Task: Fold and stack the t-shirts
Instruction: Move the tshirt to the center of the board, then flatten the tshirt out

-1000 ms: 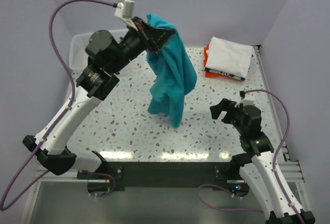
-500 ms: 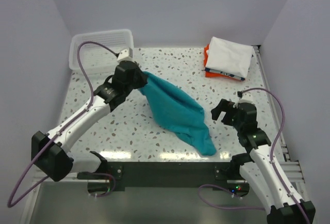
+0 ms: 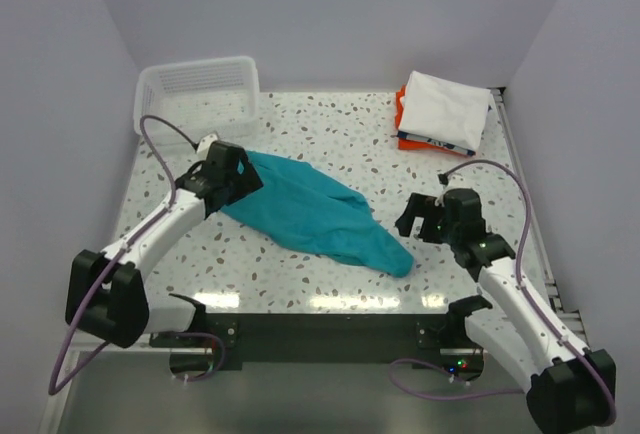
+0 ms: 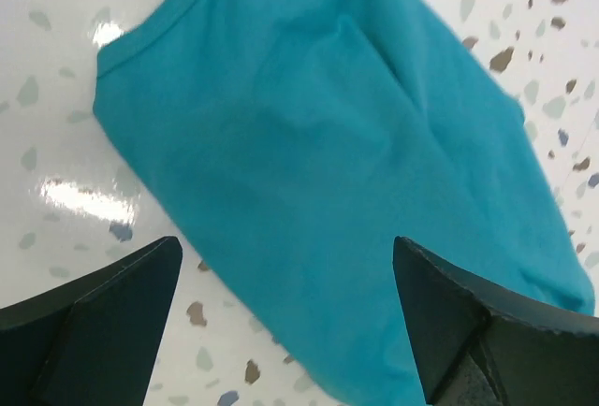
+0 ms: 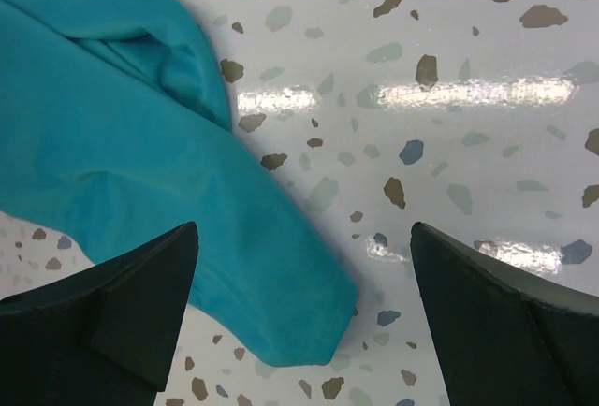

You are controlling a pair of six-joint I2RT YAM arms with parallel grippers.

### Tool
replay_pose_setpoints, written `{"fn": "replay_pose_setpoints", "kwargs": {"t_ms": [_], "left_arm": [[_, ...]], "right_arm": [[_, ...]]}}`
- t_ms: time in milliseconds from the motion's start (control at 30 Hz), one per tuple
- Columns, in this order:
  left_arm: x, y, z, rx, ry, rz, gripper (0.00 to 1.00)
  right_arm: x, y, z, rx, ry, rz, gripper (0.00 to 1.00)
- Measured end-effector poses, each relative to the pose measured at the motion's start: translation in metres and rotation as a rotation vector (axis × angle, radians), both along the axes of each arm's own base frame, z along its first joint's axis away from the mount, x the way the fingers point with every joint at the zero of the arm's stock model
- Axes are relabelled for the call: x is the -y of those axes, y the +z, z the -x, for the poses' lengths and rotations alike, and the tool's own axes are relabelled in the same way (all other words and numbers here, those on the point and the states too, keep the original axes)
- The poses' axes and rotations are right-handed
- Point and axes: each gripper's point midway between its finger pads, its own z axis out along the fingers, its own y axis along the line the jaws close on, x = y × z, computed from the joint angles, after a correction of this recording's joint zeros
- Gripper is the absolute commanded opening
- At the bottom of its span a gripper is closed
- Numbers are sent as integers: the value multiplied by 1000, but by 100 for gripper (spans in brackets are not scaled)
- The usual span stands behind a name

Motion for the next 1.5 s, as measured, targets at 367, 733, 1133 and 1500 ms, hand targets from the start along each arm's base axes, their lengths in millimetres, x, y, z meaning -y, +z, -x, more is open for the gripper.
{"fn": "replay_pose_setpoints", "kwargs": {"t_ms": [367, 733, 1133, 1500], "left_arm": [[3, -83, 106, -207, -77, 121, 99], [15, -94, 83, -198, -50, 162, 96], [-13, -94, 75, -192, 51, 141, 96], [-49, -72, 74, -138, 166, 124, 98]], "right_arm": [[-27, -23, 33, -179, 81, -1, 98], [-37, -42, 58, -292, 60, -38, 92], [-44, -75, 79, -426, 75, -3, 69], [-42, -78, 75, -420, 49, 10, 0]]}}
